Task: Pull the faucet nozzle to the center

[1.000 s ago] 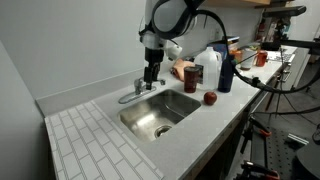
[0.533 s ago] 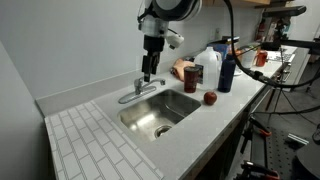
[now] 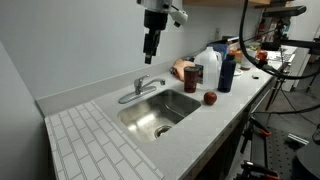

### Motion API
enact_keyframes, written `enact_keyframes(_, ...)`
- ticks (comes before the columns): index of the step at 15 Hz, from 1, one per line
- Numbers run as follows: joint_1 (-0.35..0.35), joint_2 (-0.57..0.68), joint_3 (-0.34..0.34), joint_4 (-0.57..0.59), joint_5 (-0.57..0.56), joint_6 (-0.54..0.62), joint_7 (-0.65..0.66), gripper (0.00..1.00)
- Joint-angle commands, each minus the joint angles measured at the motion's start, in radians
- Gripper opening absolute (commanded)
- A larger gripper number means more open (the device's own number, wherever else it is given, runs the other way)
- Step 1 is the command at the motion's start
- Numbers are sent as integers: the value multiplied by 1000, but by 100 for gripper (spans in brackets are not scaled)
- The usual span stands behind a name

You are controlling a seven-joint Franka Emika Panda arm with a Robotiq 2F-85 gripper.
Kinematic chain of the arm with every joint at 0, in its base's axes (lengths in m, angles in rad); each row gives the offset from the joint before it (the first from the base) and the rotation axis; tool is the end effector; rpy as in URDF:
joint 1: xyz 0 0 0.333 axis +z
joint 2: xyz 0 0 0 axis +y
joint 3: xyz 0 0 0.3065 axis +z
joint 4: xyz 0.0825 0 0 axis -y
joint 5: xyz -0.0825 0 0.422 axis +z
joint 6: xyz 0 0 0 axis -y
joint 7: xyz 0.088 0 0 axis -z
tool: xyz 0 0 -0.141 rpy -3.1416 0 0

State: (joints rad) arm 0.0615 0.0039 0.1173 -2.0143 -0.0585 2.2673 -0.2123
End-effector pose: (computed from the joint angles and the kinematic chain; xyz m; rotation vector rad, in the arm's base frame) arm 0.6106 0.1072 0.4161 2.9966 0.6433 0.3824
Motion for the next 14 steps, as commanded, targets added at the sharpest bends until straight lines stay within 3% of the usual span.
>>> enact_keyframes(1, 10, -81, -10, -25, -90, -6, 45, 100)
enact_keyframes(10, 5, -155, -5, -42, -184, -1, 118, 100)
enact_keyframes(14, 9, -123, -9, -11, -159, -4, 93, 100)
